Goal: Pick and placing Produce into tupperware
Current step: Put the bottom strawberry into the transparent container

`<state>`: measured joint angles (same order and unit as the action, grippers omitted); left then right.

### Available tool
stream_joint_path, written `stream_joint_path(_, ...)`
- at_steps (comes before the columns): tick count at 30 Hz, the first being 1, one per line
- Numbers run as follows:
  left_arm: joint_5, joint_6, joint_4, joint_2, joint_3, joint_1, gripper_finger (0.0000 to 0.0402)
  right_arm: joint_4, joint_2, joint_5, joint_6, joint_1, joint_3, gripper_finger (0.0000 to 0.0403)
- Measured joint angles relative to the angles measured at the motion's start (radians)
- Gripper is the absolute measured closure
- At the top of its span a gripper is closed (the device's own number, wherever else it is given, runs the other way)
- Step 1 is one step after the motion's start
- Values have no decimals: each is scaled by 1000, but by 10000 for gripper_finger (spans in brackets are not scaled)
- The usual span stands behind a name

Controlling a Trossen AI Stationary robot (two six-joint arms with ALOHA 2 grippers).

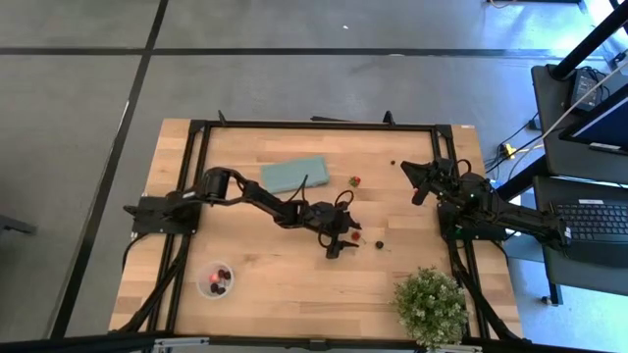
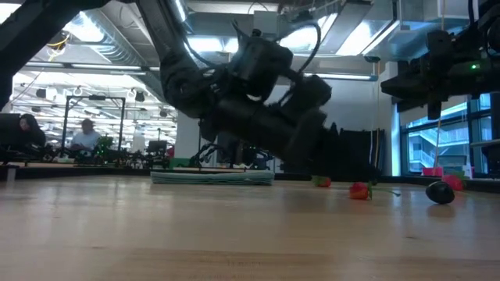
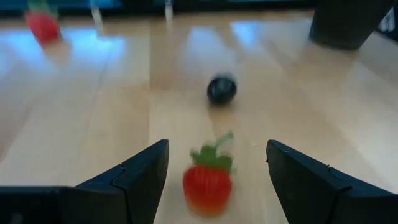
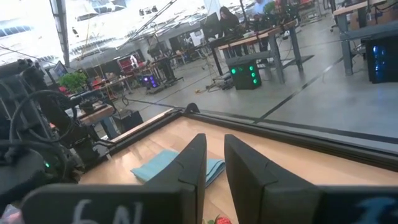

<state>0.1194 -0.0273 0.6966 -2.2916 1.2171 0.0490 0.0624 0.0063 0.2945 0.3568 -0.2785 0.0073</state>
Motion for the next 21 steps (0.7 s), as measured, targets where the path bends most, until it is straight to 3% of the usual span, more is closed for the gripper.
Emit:
stream_joint_path(10, 23, 70, -13, -55, 50, -1, 146, 0, 0, 0, 1, 0, 0, 342)
stream_joint_path(21, 12, 85, -29, -54, 51, -2, 207, 0, 0, 0, -1, 0, 0, 342)
